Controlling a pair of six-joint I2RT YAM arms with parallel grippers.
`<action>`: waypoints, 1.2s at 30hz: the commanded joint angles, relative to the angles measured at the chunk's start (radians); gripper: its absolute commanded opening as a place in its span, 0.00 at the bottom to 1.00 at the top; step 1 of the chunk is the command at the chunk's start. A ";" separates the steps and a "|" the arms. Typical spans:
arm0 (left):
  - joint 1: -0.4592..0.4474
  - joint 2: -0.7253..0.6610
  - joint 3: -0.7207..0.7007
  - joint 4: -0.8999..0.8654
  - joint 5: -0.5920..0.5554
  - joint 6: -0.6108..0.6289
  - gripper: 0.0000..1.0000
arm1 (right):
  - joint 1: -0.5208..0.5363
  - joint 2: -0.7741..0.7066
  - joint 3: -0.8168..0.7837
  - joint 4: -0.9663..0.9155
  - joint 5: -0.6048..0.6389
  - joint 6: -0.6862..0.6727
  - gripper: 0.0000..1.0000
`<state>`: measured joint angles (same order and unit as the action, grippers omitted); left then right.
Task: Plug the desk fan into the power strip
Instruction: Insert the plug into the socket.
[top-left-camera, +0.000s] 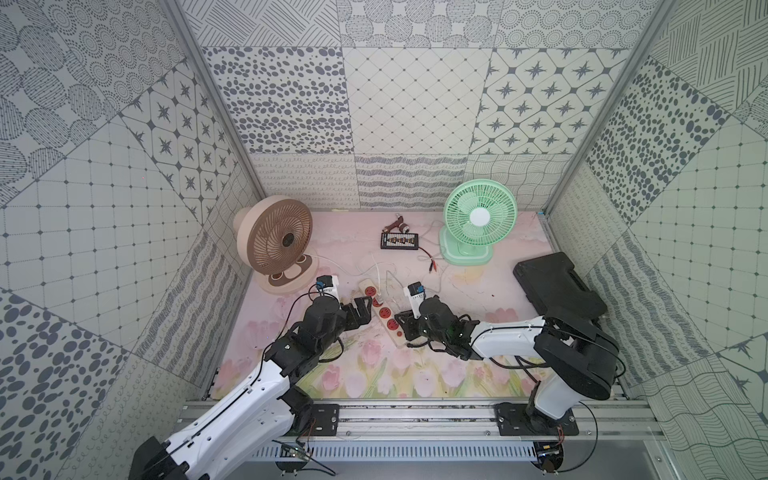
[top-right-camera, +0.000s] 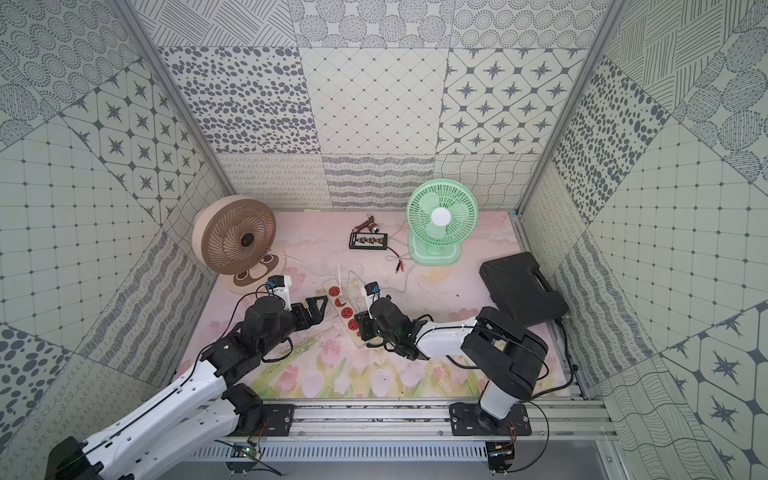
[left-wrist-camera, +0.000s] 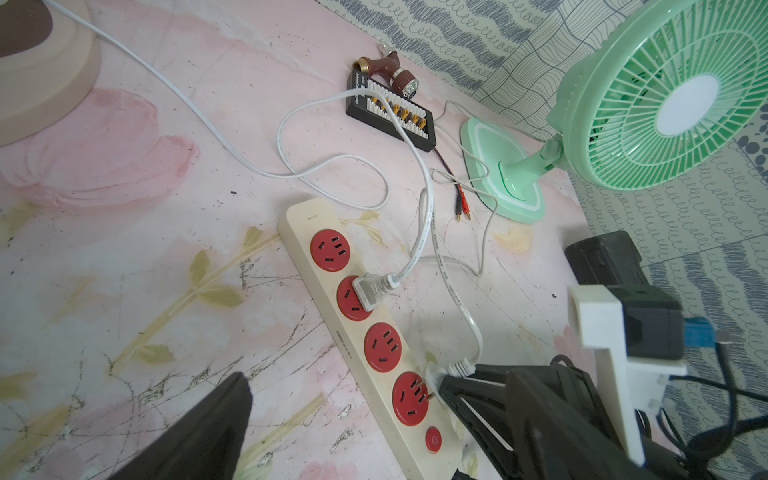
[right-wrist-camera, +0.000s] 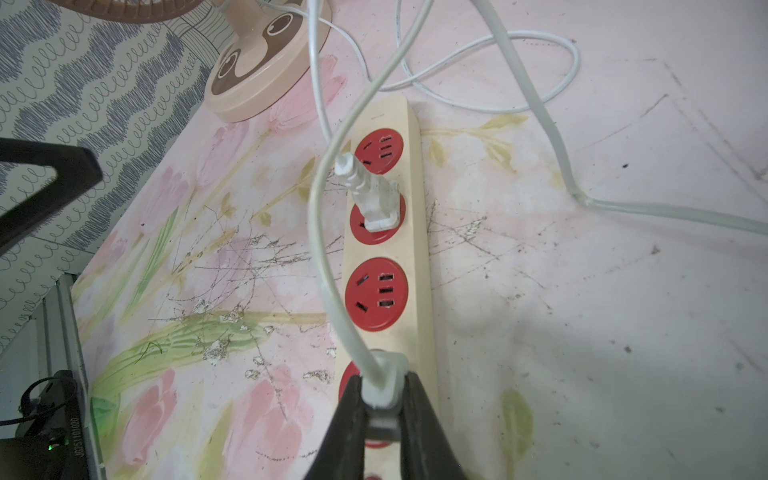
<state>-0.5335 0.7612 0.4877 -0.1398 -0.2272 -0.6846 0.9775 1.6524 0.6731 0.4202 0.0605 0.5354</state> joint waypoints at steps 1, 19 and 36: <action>0.016 -0.006 -0.003 0.044 0.020 0.029 1.00 | 0.014 0.019 -0.001 0.053 0.027 -0.023 0.00; 0.017 -0.003 -0.007 0.048 0.021 0.027 0.99 | 0.051 0.053 -0.061 0.048 0.097 -0.057 0.00; 0.017 -0.001 -0.012 0.056 0.018 0.028 1.00 | 0.120 0.090 -0.069 -0.003 0.185 -0.130 0.00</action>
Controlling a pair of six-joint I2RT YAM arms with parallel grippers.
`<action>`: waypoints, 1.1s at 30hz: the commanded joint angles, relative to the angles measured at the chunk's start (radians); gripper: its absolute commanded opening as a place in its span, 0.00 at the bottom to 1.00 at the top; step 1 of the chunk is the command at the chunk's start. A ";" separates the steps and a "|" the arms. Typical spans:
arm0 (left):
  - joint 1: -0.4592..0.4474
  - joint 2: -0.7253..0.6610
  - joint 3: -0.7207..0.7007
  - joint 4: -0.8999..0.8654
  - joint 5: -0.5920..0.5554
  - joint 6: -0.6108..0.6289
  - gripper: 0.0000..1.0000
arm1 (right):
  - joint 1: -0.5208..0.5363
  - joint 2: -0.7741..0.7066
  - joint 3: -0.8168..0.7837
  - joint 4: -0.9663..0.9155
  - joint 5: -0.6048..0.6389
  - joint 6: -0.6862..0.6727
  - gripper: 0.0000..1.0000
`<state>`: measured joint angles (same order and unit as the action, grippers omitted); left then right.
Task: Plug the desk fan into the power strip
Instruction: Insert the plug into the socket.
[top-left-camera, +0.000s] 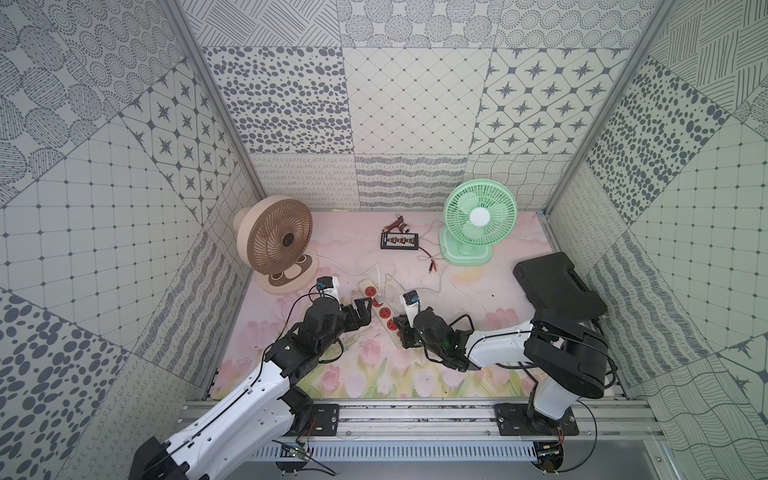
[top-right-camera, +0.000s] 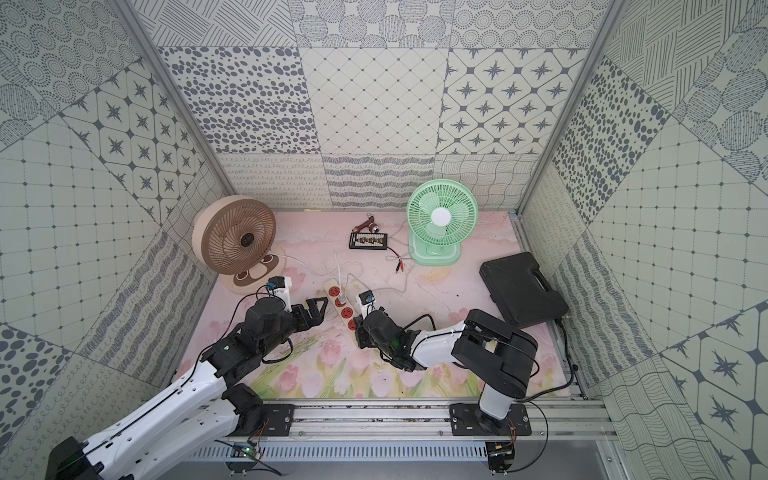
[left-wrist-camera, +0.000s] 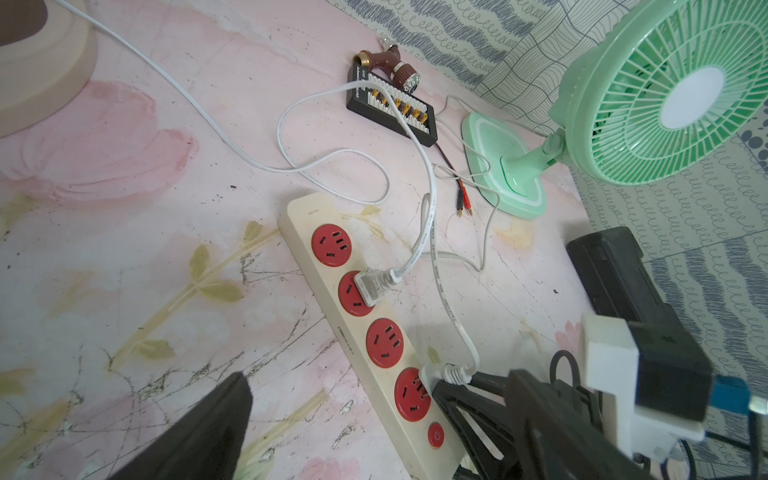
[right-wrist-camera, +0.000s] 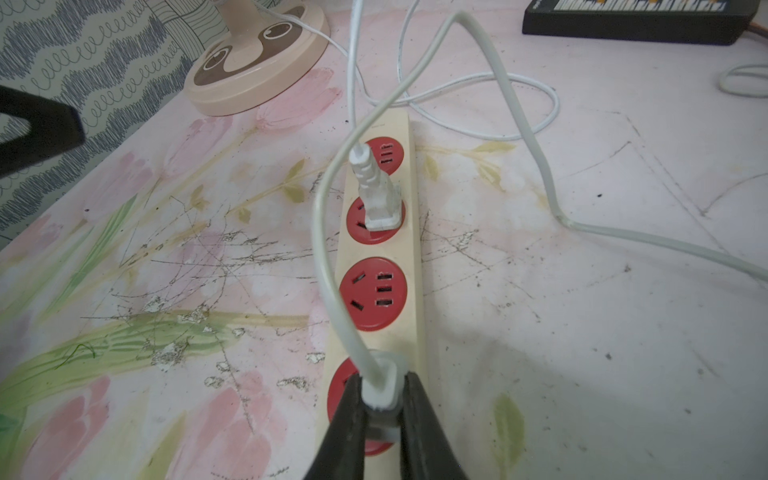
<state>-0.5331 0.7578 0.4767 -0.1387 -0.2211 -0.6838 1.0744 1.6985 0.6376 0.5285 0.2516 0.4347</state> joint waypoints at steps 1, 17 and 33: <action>0.016 0.003 -0.001 0.054 0.011 0.027 1.00 | 0.027 0.044 -0.037 -0.111 -0.002 -0.030 0.00; 0.016 0.003 0.000 0.053 0.007 0.030 0.99 | 0.056 0.080 -0.047 -0.127 -0.012 -0.058 0.00; 0.016 -0.002 0.000 0.053 0.006 0.031 0.99 | 0.108 0.104 -0.045 -0.205 0.076 -0.029 0.00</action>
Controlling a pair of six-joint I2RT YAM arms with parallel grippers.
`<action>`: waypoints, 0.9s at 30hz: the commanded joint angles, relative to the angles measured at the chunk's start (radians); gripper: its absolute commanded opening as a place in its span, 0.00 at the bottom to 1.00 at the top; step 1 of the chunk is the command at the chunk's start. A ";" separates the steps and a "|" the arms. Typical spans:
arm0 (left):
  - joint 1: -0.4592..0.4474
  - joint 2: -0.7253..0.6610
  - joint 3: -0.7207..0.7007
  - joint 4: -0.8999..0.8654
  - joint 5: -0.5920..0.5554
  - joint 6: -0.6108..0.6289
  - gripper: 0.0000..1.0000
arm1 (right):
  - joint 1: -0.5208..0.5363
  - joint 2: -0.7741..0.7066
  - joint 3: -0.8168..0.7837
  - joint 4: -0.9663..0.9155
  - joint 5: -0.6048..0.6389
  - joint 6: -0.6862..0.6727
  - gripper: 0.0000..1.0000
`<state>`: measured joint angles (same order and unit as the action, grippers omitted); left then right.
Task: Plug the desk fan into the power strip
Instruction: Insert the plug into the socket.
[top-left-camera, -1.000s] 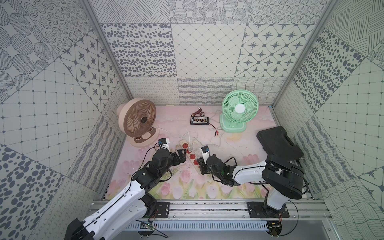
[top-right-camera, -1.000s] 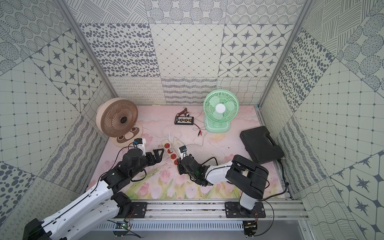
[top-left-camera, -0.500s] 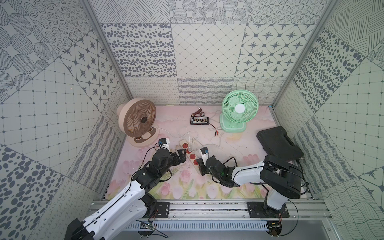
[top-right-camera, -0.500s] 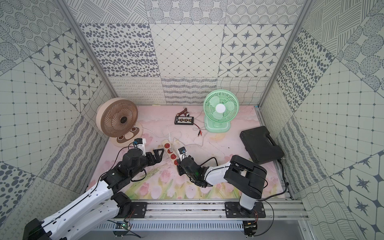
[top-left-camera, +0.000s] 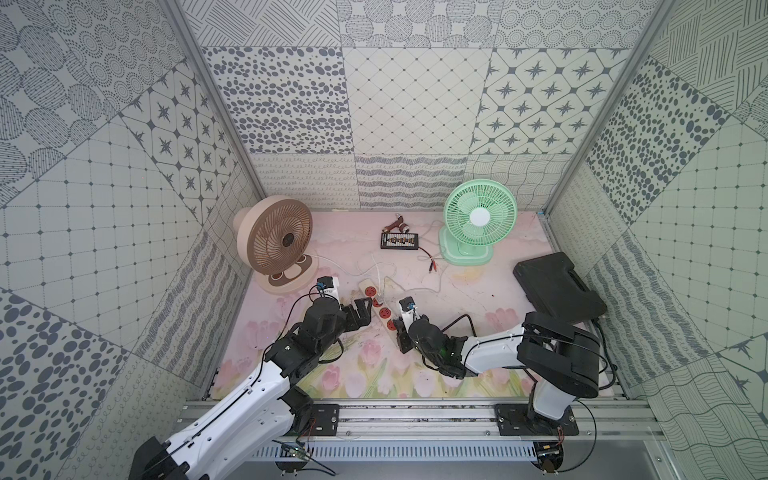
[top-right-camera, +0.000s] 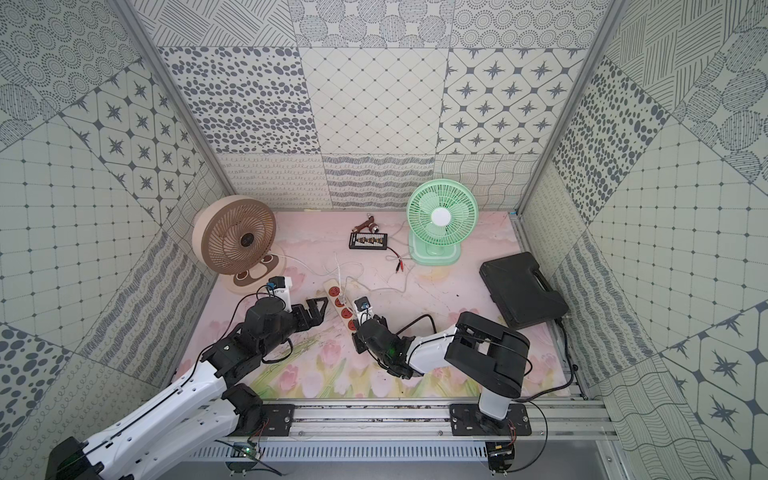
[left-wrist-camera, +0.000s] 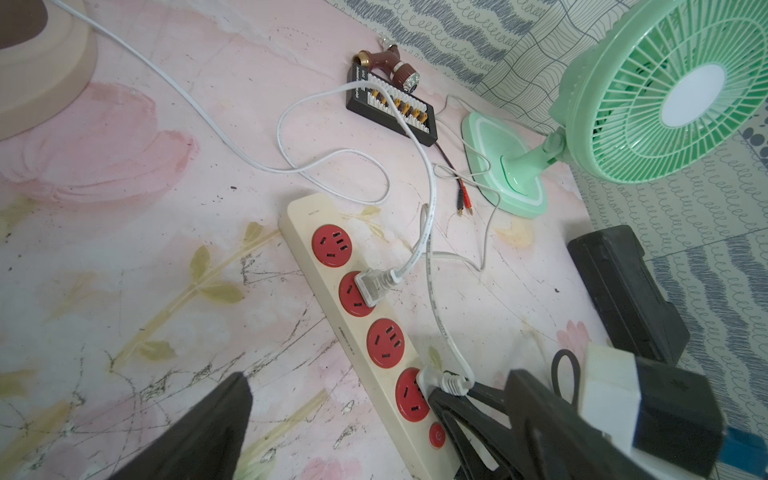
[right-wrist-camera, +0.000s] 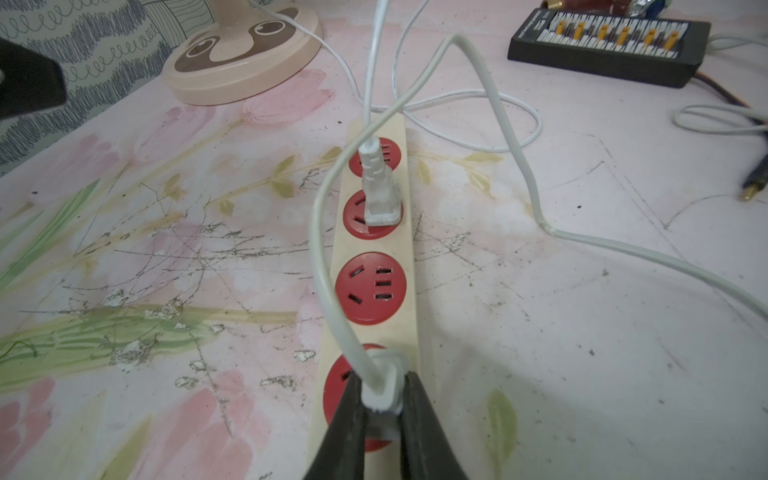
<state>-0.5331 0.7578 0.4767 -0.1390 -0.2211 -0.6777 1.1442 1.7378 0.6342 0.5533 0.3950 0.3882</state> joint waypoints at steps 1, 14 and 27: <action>0.016 -0.002 -0.001 0.053 0.005 0.024 0.99 | 0.044 0.067 -0.043 -0.230 -0.066 0.022 0.00; 0.016 -0.008 -0.003 0.051 0.001 0.024 0.99 | 0.068 0.112 -0.053 -0.247 -0.076 0.076 0.00; 0.016 -0.008 -0.005 0.053 -0.001 0.024 1.00 | 0.153 0.192 0.005 -0.369 0.011 0.078 0.00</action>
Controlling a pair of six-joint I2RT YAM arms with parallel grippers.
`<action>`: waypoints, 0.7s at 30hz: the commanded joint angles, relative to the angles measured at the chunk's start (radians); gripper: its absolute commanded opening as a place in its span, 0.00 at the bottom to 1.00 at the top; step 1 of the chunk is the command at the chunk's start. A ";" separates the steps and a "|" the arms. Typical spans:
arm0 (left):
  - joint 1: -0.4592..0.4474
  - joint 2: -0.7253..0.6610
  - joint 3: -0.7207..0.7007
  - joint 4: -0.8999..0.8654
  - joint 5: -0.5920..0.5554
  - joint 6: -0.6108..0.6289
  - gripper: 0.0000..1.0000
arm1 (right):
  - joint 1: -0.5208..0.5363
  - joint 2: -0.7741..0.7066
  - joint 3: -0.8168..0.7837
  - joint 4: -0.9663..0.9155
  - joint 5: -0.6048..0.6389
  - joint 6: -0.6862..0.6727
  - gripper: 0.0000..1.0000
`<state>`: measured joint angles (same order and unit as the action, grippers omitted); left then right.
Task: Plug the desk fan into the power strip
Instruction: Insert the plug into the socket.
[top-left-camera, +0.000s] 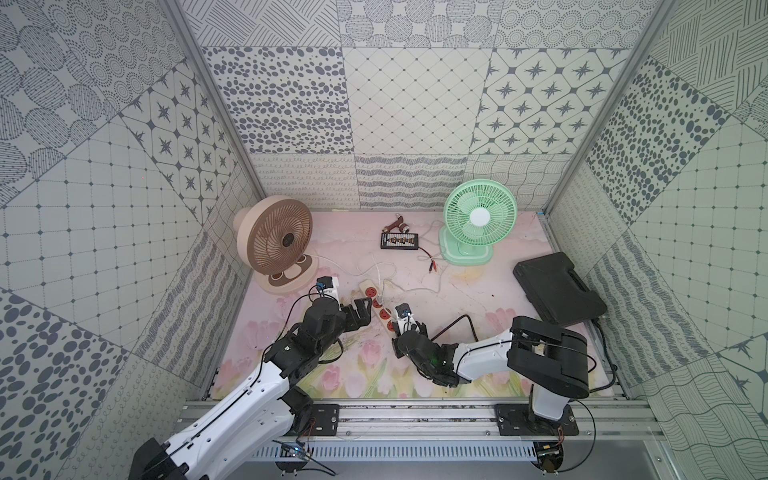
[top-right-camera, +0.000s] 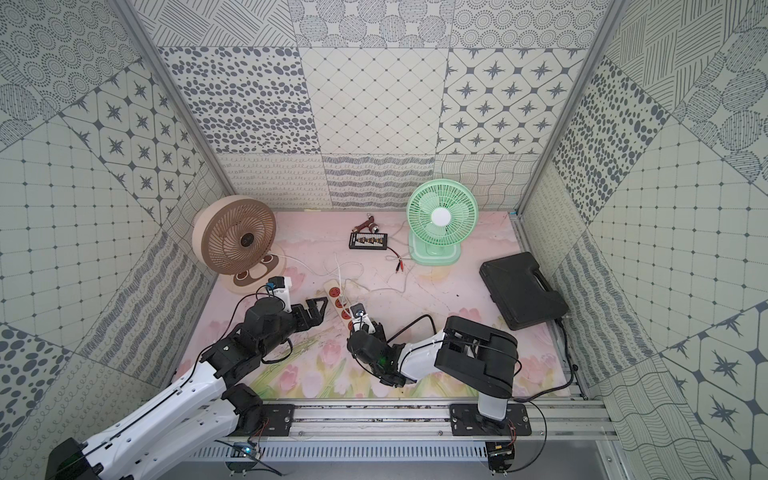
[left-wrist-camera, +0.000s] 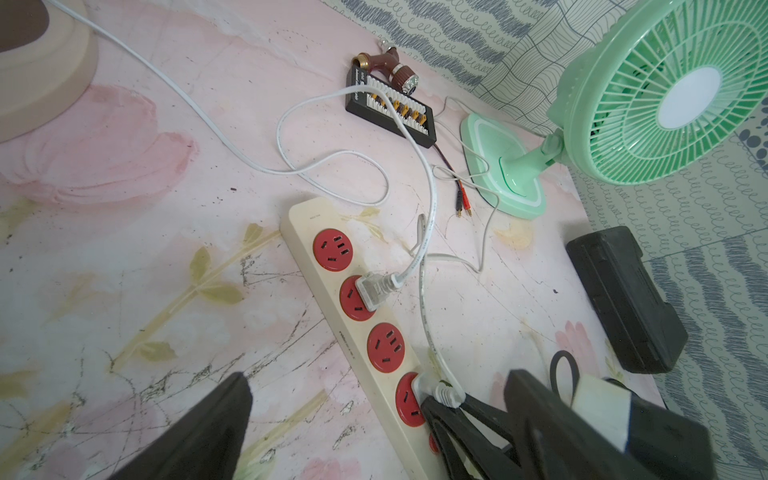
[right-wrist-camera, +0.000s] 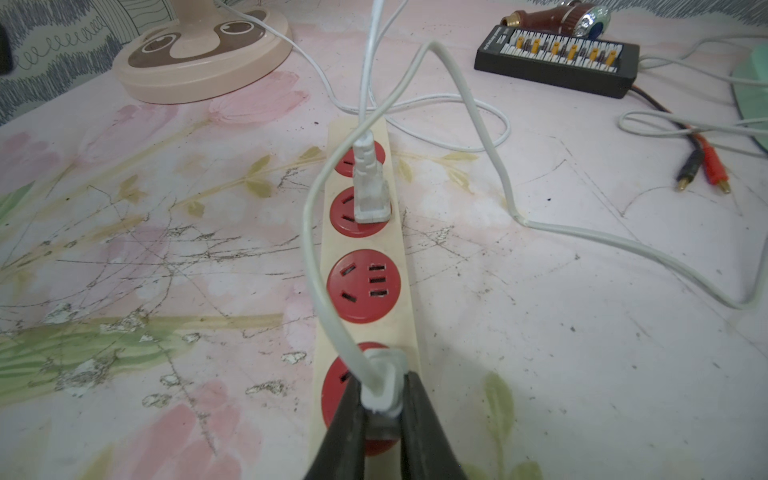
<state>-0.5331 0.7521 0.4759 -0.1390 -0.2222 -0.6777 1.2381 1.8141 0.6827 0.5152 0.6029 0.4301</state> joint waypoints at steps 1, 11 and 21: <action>0.016 -0.003 -0.005 0.053 0.000 0.024 1.00 | 0.063 0.123 -0.046 -0.332 -0.196 0.042 0.00; 0.016 0.009 -0.005 0.063 0.006 0.023 0.99 | 0.070 0.150 -0.092 -0.305 -0.228 0.072 0.00; 0.016 0.002 -0.005 0.059 0.008 0.021 0.99 | 0.067 0.182 -0.056 -0.337 -0.253 0.101 0.00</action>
<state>-0.5331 0.7574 0.4755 -0.1387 -0.2234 -0.6777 1.2625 1.8565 0.6815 0.5655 0.6743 0.4664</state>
